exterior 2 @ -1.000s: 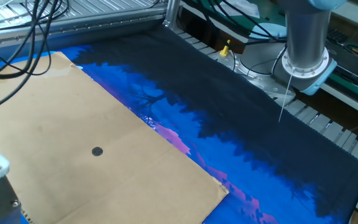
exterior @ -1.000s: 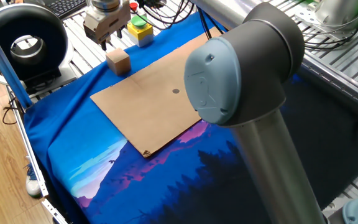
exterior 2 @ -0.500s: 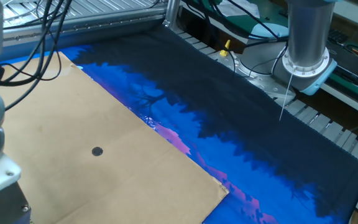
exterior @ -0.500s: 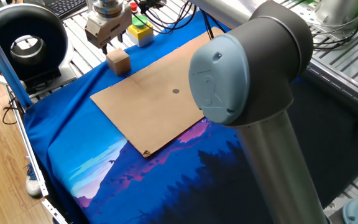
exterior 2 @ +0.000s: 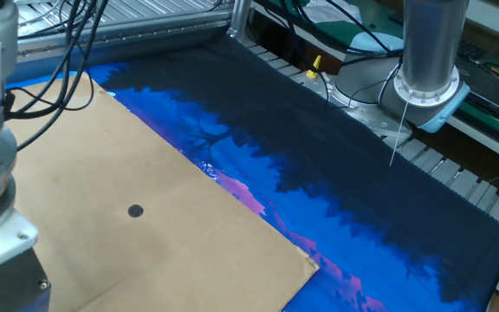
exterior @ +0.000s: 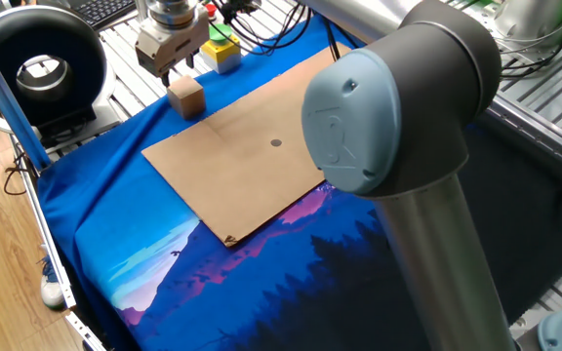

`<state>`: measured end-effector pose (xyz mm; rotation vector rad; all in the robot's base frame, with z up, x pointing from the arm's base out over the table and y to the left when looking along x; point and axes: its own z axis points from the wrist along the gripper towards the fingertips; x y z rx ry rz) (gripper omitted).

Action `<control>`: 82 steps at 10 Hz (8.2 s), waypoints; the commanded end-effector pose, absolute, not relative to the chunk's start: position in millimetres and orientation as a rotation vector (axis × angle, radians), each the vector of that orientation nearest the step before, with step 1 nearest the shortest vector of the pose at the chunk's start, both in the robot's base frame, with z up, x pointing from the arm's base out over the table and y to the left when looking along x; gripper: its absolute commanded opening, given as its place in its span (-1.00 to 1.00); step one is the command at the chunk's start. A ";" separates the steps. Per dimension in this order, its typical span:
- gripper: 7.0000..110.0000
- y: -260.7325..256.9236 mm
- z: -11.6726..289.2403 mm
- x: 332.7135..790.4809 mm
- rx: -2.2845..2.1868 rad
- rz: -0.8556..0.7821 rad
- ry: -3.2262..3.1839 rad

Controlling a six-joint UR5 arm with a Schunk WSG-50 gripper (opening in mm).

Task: Grab the block and place it at the designated location

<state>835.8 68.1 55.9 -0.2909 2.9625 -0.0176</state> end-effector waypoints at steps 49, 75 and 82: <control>-1.00 34.4 67.5 808.5 -0.153 -0.116 3.031; 0.15 61.7 68.5 819.3 -0.314 0.034 2.970; 0.15 49.8 67.3 812.2 -0.536 -0.046 2.974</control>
